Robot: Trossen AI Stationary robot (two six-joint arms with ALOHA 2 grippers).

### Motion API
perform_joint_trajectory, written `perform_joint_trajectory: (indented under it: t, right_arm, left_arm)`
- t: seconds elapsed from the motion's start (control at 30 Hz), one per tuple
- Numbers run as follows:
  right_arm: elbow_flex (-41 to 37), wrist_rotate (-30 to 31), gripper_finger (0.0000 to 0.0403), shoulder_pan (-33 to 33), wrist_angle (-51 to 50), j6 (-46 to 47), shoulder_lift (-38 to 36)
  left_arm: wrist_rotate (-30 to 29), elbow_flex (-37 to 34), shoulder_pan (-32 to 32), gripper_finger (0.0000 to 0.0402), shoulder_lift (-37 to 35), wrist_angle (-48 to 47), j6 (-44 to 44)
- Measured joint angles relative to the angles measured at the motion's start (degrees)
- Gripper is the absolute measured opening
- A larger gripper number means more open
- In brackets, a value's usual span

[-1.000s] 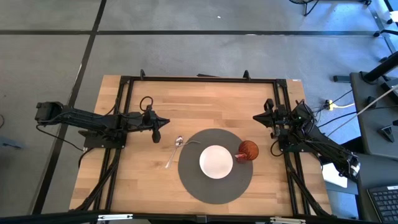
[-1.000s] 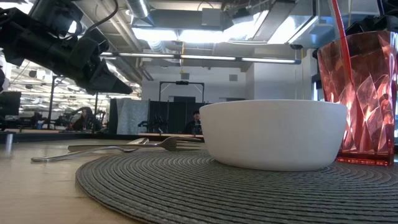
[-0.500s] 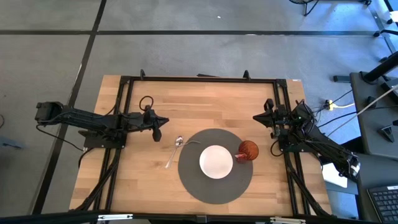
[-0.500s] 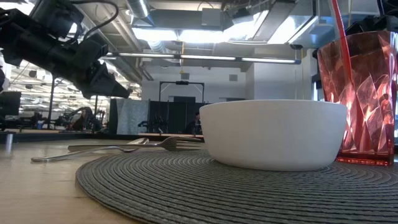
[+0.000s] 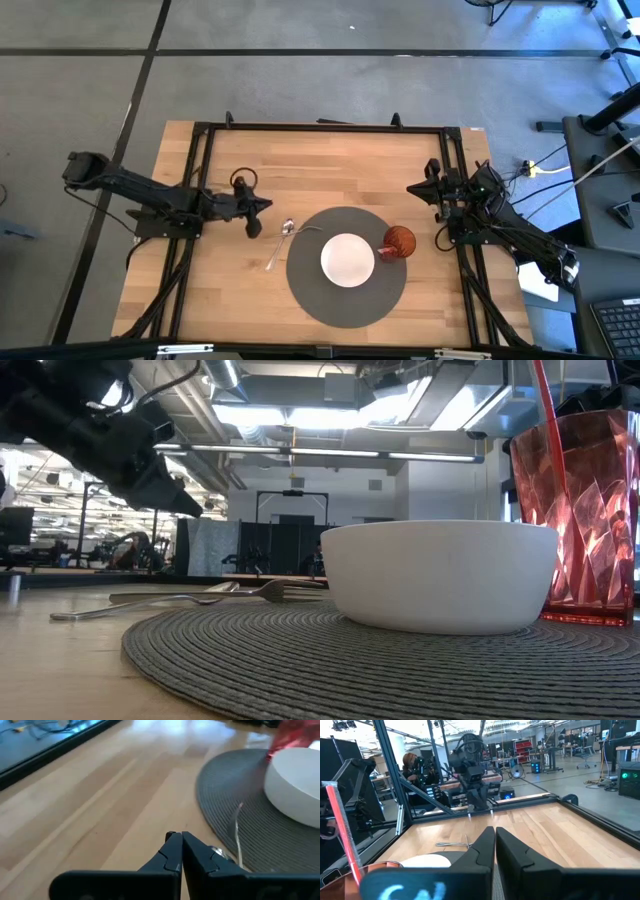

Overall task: Pick & Place Utensil
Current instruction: Put the silver fork into the white bowl

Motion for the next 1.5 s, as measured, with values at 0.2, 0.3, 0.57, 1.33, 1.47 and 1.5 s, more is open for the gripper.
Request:
perform_joint_trajectory:
  t: [0.2, 0.3, 0.57, 1.33, 1.47, 1.5]
  right_arm:
    - [0.00, 0.48, 0.0016, -0.02, 0.83, 0.47, -0.01]
    - [0.00, 0.48, 0.0016, -0.02, 0.66, 0.45, -0.01]
    - [0.00, 0.48, 0.0017, -0.02, 0.52, 0.23, 0.02]
    - [0.00, 0.38, 0.0016, 0.00, 0.44, 0.29, 0.00]
    - [0.00, 0.37, 0.0017, 0.00, 0.44, 0.27, 0.00]
    - [0.00, 0.37, 0.0017, -0.02, 0.44, 0.26, 0.01]
  left_arm:
    - [-4.58, 3.74, -1.25, 0.0008, 7.39, -6.57, -13.88]
    - [-1.93, 4.37, -1.46, 0.0013, 11.67, -6.82, -18.67]
    - [0.10, 10.69, -4.44, 0.0050, 22.89, -6.13, -16.48]
    - [8.17, 44.69, -1.88, 0.0121, 50.86, -33.88, -11.99]
    - [10.35, 44.78, -1.80, 0.0121, 51.41, -34.69, -11.99]
    - [10.57, 44.78, -1.82, 0.0121, 51.71, -34.72, -12.01]
